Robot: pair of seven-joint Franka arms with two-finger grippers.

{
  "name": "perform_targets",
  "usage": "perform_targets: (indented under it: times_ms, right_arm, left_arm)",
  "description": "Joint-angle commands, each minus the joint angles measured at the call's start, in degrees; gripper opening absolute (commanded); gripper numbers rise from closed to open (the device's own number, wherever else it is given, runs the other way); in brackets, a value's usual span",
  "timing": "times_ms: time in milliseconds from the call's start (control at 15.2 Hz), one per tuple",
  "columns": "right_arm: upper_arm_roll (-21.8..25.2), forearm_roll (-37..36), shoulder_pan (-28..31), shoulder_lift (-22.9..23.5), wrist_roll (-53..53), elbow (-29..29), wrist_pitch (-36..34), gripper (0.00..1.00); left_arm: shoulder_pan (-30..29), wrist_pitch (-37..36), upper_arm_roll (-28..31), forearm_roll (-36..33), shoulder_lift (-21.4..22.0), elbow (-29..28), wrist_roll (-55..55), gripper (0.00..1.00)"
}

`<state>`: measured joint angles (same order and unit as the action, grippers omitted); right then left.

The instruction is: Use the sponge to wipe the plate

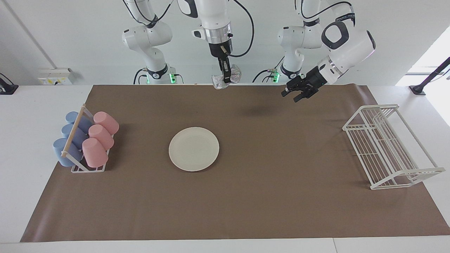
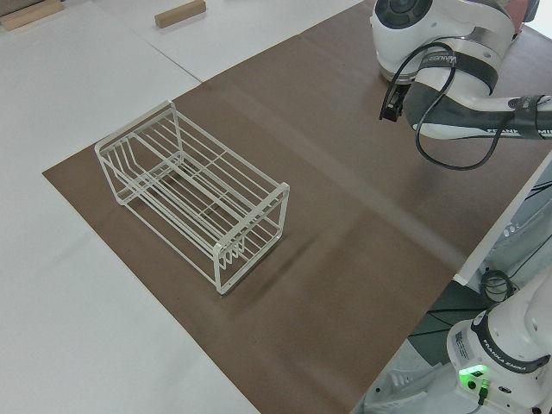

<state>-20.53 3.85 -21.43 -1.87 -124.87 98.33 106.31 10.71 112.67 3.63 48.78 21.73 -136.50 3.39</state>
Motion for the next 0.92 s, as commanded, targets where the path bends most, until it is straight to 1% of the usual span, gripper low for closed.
perform_targets:
  times_ms: [0,131,263,460,526,723,854]
  right_arm:
    - [-0.9,-1.6,-1.7,2.5,-4.5,-2.4,-1.1,0.0]
    - [-0.9,-1.9,-3.0,2.1,-5.3,-1.5,-1.2,0.0]
    - [-0.9,-2.3,-2.9,2.0,-4.9,-1.5,-1.5,0.0]
    - [-0.9,-2.4,-2.9,2.0,-4.7,-1.5,-1.6,0.0]
    - [-0.9,-2.4,-2.9,2.0,-4.6,-1.5,-1.6,0.0]
    - [-0.9,-2.4,-2.8,2.0,-4.6,-1.5,-1.7,0.0]
    - [-0.9,-2.4,-2.8,2.0,-4.1,-1.5,-1.8,0.0]
  left_arm:
    - [-2.1,-6.2,0.2,8.5,-0.8,2.8,-0.6,1.0]
    - [-1.8,-8.7,0.0,12.5,-0.6,2.8,-0.6,1.0]
    - [-0.4,-9.2,-0.5,16.1,-0.5,2.6,-0.6,1.0]
    - [4.2,-9.7,-0.4,18.4,-0.3,2.3,-0.5,0.99]
    - [4.8,-9.6,-0.6,20.9,-0.3,2.3,-0.5,0.99]
    - [9.4,-7.1,-0.7,22.7,-0.7,2.1,-0.4,0.96]
    - [10.2,-6.8,-0.7,22.7,-1.1,1.8,-0.3,0.91]
